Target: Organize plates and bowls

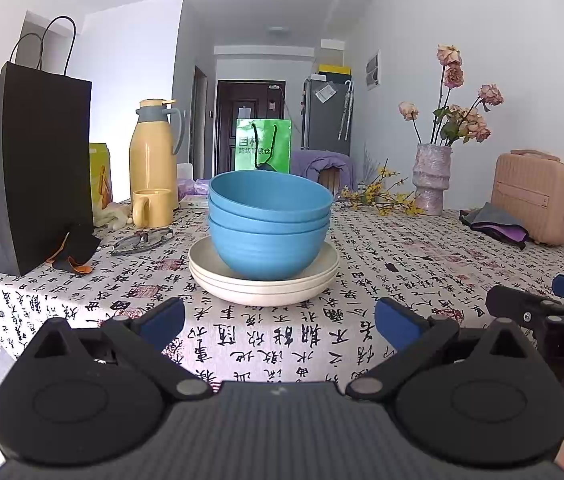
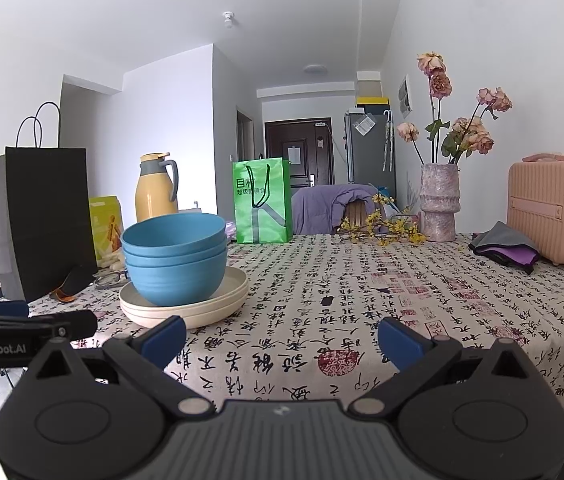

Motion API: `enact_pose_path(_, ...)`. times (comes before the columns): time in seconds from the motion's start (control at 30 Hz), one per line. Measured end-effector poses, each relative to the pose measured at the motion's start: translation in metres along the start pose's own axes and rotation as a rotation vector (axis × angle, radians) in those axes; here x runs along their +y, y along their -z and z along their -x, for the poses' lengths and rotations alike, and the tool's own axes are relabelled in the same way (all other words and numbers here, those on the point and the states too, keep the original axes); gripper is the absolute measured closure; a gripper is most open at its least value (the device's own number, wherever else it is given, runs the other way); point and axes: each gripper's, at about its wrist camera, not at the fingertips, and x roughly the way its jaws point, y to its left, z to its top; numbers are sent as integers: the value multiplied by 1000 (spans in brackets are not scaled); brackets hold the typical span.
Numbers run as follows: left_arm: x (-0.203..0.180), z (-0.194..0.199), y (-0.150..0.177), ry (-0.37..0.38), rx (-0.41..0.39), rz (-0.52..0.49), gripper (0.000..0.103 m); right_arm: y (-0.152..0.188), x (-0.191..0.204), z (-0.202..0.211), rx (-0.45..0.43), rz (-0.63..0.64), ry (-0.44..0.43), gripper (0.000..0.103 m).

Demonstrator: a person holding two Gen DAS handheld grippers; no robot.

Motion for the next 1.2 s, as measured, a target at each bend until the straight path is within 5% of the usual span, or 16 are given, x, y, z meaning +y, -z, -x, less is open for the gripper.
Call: enact_pose_path(1.2, 1, -1, 0, 4, 0, -4, 0, 1, 1, -2, 4, -4, 7, 0)
